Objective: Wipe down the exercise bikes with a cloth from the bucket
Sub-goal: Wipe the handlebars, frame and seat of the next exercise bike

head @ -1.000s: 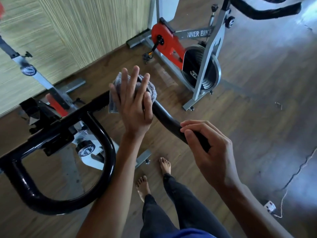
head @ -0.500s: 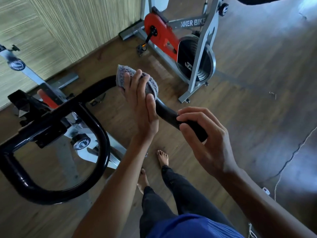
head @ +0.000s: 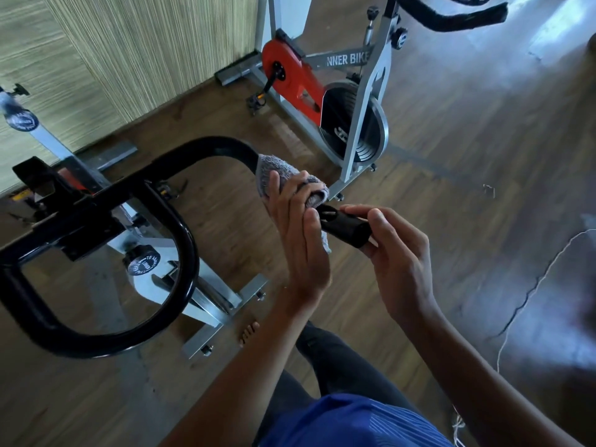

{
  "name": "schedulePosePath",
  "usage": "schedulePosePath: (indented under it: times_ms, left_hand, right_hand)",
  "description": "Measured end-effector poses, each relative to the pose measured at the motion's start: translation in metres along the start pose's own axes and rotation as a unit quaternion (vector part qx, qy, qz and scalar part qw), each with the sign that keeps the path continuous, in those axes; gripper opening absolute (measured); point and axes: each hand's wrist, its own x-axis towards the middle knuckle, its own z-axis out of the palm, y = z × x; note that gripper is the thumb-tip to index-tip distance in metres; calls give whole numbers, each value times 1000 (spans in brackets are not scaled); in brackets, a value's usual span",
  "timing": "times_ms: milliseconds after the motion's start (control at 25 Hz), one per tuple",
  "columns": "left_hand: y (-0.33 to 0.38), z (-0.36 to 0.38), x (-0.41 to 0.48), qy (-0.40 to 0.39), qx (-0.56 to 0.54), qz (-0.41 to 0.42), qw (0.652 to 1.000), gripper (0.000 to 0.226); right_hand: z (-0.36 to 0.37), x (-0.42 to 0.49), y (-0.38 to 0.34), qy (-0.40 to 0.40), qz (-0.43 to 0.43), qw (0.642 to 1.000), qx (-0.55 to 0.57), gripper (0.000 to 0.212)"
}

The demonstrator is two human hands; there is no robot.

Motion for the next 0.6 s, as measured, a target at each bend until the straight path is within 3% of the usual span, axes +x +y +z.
schedulePosePath:
  times_ms: [320, 600]
  left_hand:
    - [53, 5, -30, -28, -18, -25, 999, 42]
    - [42, 0, -23, -61, 20, 24, 998, 44]
  right_hand:
    - [1, -9, -7, 11, 19, 998, 51, 23]
    - [0, -4, -11, 21, 46, 995, 85, 18]
